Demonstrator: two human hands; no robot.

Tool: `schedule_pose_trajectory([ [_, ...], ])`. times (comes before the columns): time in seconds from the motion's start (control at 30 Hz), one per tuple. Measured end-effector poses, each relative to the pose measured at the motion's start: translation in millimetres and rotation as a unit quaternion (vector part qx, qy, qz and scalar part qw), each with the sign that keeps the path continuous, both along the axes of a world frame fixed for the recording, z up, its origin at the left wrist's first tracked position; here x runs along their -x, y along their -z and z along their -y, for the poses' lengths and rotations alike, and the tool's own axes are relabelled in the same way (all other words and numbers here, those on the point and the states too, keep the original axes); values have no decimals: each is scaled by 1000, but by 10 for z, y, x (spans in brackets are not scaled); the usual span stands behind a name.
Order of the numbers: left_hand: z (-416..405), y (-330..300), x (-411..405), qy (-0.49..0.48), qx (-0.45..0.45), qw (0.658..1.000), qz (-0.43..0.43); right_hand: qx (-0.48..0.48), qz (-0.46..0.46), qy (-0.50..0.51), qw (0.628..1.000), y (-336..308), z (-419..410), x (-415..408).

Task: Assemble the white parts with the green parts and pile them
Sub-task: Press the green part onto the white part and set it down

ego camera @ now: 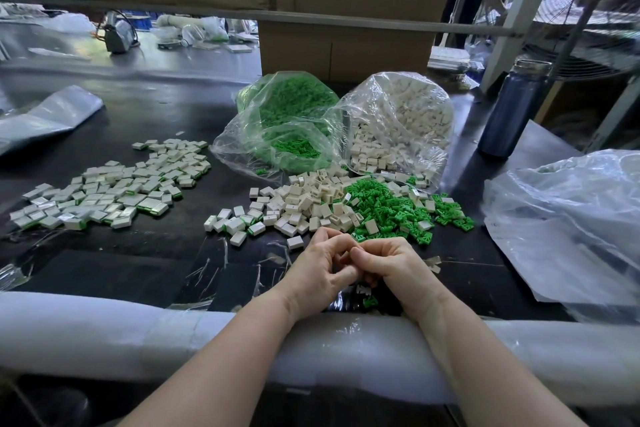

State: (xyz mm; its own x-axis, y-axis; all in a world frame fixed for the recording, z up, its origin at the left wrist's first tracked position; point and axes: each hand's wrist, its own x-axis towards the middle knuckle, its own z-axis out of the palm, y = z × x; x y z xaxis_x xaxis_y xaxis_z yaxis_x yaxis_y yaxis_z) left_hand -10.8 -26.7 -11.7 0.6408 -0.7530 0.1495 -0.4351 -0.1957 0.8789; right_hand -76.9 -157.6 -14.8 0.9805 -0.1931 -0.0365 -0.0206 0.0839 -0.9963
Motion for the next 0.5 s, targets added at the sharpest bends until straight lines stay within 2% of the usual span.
schedule_pose_trajectory([
  [0.3, 0, 2, 5, 0, -5, 1000, 4, -14, 4, 3, 1000, -21, -14, 6],
  [0.5, -14, -43, 20, -28, 46, 997, -48, 19, 22, 23, 999, -43, -42, 5],
])
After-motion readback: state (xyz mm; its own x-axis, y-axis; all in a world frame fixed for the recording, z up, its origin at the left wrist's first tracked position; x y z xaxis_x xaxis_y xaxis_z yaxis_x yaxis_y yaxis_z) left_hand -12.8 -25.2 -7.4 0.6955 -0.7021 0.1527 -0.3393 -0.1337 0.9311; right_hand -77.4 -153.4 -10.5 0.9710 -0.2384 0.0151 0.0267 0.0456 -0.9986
